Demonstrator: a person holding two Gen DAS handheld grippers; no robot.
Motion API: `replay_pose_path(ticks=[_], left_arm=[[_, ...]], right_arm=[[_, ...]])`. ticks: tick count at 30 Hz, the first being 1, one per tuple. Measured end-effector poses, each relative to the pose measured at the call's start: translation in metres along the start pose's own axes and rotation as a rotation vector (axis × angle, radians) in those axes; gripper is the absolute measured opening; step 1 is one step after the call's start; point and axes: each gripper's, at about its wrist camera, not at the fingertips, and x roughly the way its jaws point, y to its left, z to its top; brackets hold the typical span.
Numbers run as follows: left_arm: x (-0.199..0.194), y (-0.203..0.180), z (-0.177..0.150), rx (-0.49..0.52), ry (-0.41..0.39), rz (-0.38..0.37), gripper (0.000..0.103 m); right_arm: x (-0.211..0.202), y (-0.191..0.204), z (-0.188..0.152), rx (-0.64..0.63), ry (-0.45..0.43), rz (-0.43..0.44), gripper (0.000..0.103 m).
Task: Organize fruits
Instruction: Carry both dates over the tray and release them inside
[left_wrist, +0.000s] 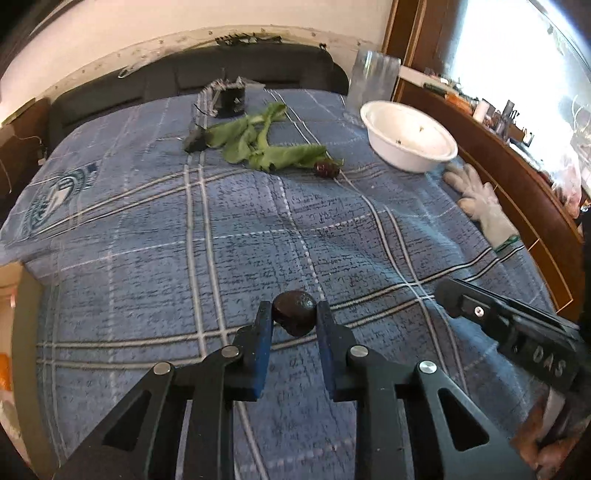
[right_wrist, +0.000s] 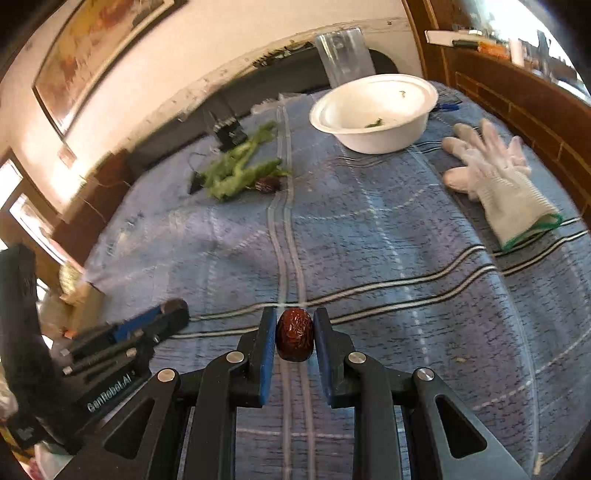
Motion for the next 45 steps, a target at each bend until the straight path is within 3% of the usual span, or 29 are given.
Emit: replay_pose_path(ticks=[6,9,14,17,20,24,34,45], left_arm=[[-0.059,0.022,-0.016,-0.08,-0.071,-0.03,0.022],[-0.086,0.047,-0.032,-0.141,-0.092,-0.028,0.022],[-0.122,0.103,-0.063,-0.254,-0.109,0.026,0.022],[-0.144,0.144,-0.084,-0.324,-0.118,0.098,0.022],[-0.165,0.183,-0.101,-0.373,-0.136,0.19,0.023],[-0.179,0.219,-0.124,-0.408,-0.134,0.279,0.023],[-0.177,0.262,-0.166,-0.492,-0.079,0.298,0.023],[-0.177,0.281,-0.184,-0.55,-0.079,0.262,0.023]], right_arm=[[-0.005,-0.018,0.003,0.164,0.0,0.315,0.022],[-0.003,-0.024,0.0,0.226,0.005,0.413,0.022],[-0.006,-0.008,-0.004,0.192,-0.024,0.374,0.022],[-0.009,0.014,-0.007,0.132,-0.031,0.293,0.022],[-0.011,0.038,-0.012,0.09,-0.01,0.305,0.022],[-0.012,0.098,-0.028,-0.009,0.046,0.343,0.023],[0.018,0.27,-0.09,-0.332,0.217,0.433,0.023],[0.079,0.352,-0.112,-0.448,0.31,0.394,0.024]])
